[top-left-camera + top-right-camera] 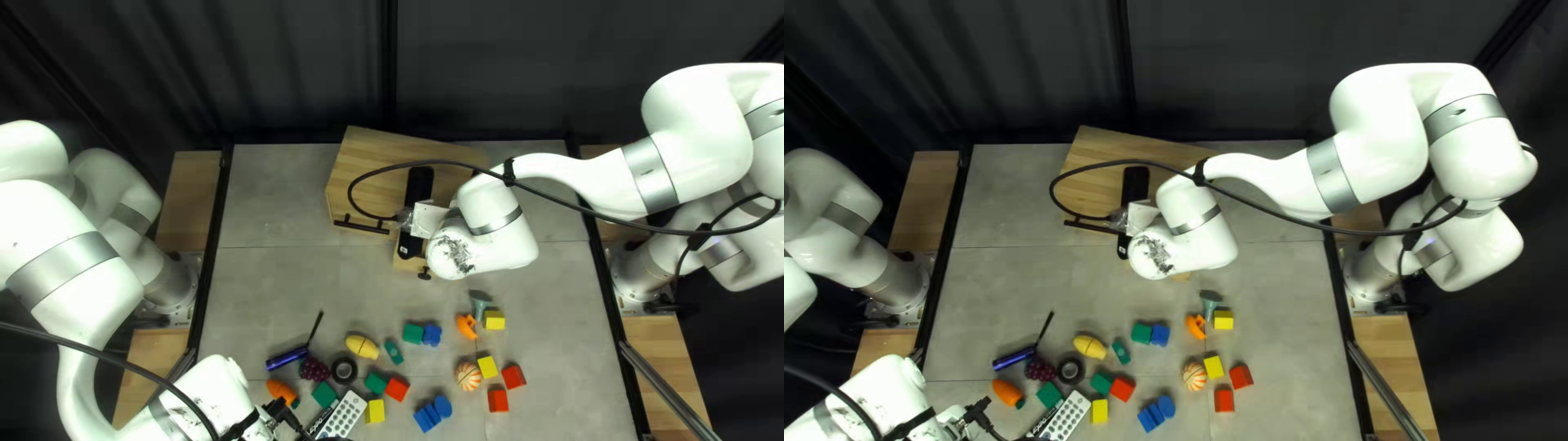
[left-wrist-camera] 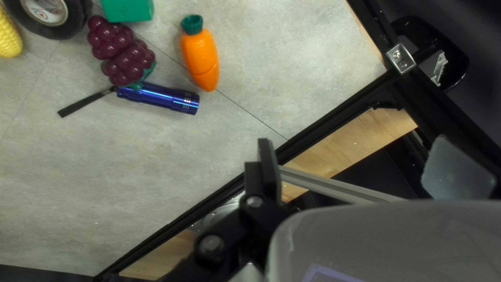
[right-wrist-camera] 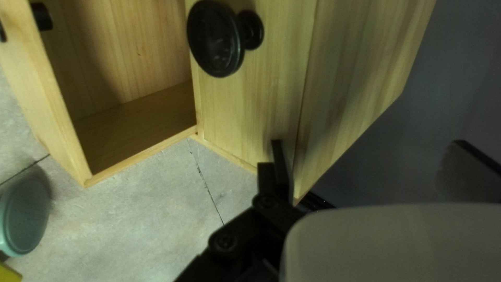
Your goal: Open drawers and place objects into drawer and close
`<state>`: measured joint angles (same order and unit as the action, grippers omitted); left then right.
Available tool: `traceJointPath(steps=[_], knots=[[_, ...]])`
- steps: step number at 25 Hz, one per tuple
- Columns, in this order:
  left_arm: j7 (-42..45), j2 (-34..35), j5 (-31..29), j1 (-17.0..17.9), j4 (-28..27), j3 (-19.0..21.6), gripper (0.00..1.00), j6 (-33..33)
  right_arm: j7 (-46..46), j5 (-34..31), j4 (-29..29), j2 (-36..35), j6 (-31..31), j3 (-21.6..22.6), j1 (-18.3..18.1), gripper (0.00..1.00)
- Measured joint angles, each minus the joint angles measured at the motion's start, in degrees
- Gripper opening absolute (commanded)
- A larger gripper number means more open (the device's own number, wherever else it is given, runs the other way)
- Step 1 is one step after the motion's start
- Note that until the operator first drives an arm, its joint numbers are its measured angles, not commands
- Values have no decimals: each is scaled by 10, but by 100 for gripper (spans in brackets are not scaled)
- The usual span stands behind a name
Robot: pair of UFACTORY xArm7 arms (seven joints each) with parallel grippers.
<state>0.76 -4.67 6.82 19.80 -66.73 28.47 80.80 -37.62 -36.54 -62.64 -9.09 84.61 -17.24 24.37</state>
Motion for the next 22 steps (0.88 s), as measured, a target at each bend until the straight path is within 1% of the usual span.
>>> traceJointPath(steps=[9, 22], knots=[[0, 0, 0, 0, 0, 0, 100, 0, -8, -9, 23, 22, 4, -2, 0, 100], [0, 0, 0, 0, 0, 0, 100, 0, -11, -21, 34, 36, 8, -6, -2, 100]])
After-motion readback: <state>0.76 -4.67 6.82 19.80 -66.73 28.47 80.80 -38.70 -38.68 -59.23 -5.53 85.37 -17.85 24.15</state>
